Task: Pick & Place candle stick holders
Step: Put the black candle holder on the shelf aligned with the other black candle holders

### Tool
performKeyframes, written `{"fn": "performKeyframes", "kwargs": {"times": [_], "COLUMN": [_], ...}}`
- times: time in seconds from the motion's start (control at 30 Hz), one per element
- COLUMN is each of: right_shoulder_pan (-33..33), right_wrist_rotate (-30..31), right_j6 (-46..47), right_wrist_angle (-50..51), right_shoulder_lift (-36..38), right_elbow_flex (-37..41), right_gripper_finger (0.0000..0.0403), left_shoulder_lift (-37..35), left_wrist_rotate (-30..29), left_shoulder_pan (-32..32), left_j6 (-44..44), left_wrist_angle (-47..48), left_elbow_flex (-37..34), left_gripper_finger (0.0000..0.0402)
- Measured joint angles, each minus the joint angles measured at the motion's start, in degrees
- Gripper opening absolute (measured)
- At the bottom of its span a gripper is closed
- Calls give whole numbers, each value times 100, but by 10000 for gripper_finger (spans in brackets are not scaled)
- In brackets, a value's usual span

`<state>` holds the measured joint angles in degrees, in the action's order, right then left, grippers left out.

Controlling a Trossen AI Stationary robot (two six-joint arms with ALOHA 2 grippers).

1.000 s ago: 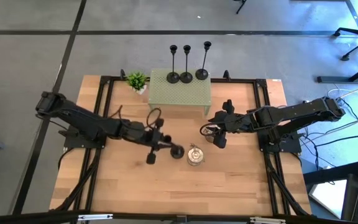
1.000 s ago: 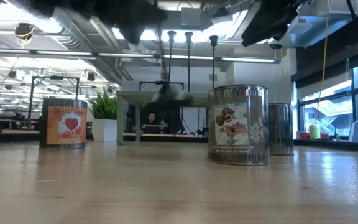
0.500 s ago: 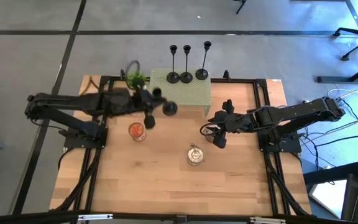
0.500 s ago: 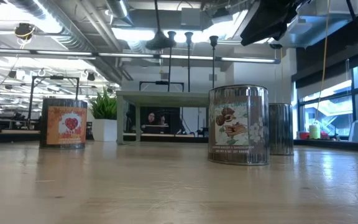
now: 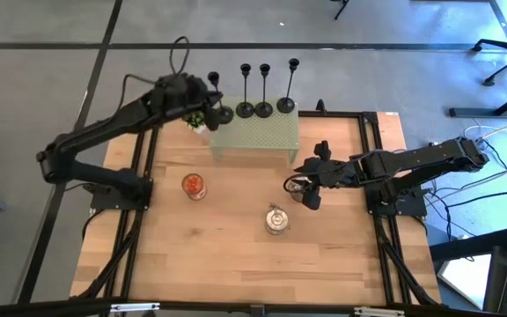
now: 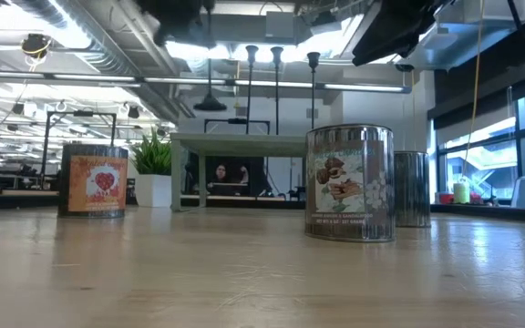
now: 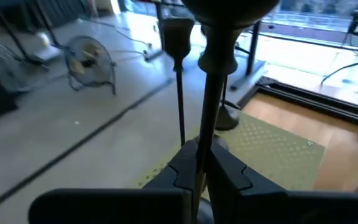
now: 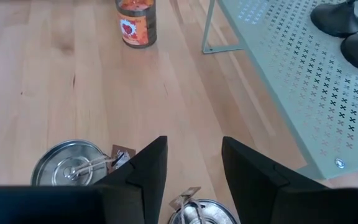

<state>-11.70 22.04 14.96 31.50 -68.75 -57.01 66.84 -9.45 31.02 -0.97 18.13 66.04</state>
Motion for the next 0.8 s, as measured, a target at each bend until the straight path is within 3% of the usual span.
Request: {"fn": "performKeyframes", "kwargs": {"times": [0.37, 0.8], "right_shoulder_pan": [0, 0], "right_wrist_rotate": [0, -22], "right_j6": [-2, -214], "right_wrist_angle": [-12, -69], "right_shoulder_lift": [0, 0], "right_elbow_flex": [0, 0], "right_gripper_finger": [158, 158], "left_shoulder_lift": [1072, 1308], "left_wrist_rotate": [844, 1106], "left_shoulder_pan": [1187, 1349], "left_j6": [-10, 112], "left_wrist_angle": [-597, -637], "left_elbow_flex": [-4, -2], "left_gripper_finger": [14, 41]}}
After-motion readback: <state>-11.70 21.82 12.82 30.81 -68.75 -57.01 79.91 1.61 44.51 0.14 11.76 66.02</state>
